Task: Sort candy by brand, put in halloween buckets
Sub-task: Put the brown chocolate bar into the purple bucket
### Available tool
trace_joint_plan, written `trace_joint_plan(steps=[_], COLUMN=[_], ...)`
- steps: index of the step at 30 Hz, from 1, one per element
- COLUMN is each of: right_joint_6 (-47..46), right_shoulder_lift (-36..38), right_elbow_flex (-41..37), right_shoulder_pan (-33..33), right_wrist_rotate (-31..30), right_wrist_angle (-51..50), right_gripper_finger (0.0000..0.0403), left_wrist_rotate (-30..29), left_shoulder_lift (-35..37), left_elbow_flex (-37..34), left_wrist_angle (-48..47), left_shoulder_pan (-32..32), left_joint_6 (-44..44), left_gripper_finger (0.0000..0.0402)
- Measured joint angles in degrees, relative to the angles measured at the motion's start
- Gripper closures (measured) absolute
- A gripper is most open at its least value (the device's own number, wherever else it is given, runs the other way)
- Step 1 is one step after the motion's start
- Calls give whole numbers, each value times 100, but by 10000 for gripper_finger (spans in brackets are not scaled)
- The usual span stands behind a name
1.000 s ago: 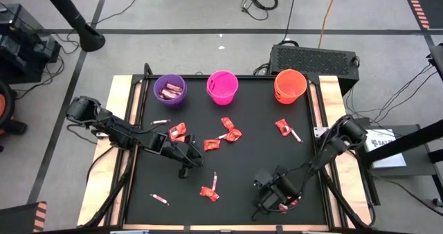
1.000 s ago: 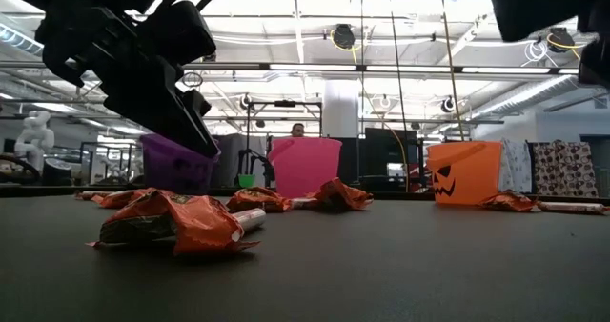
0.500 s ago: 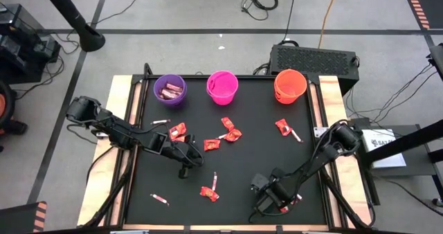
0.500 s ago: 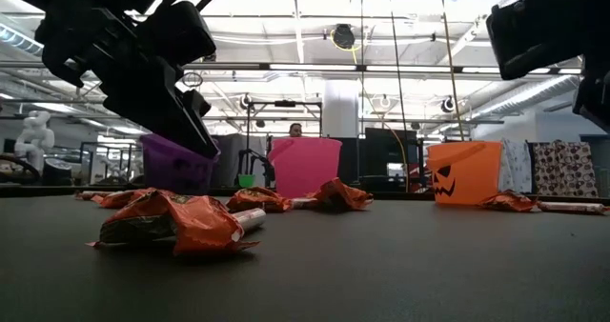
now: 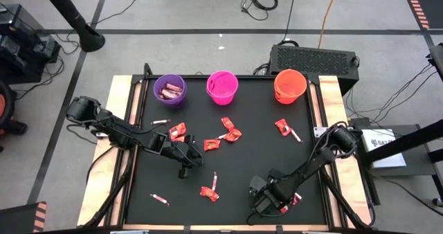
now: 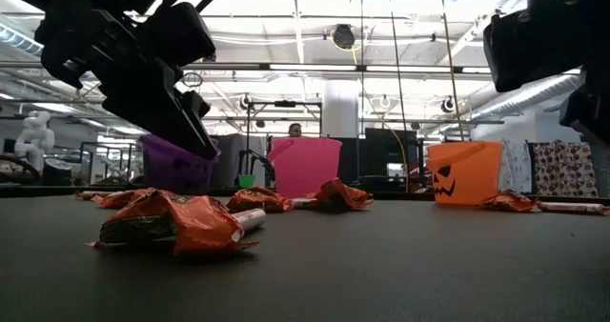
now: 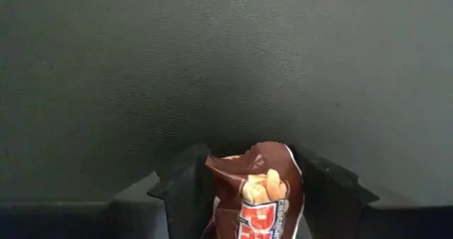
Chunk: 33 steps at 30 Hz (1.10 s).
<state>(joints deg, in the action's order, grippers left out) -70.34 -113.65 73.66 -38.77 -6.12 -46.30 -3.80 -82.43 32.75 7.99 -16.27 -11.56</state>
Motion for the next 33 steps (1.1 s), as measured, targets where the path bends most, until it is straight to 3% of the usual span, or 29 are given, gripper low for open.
trace_joint_plan(steps=[10, 16, 26, 33], right_joint_6=[240, 822, 2608, 4575], right_shoulder_lift=[278, 280, 287, 289], right_elbow_flex=[-34, -32, -21, -21], right_shoulder_pan=[167, 346, 1029, 1920], right_wrist_rotate=[-3, -425, -980, -1607], right_wrist_angle=[14, 304, 1346, 2418], right_gripper_finger=[274, 314, 361, 365], left_wrist_rotate=[-6, -8, -48, -749], left_shoulder_lift=[0, 34, 79, 79], left_elbow_flex=[-2, -2, -2, 0], left_wrist_angle=[-52, -548, -1155, -1969], left_shoulder_pan=[0, 0, -120, -543], left_joint_6=[27, -12, -596, -1547], left_gripper_finger=[261, 261, 261, 261])
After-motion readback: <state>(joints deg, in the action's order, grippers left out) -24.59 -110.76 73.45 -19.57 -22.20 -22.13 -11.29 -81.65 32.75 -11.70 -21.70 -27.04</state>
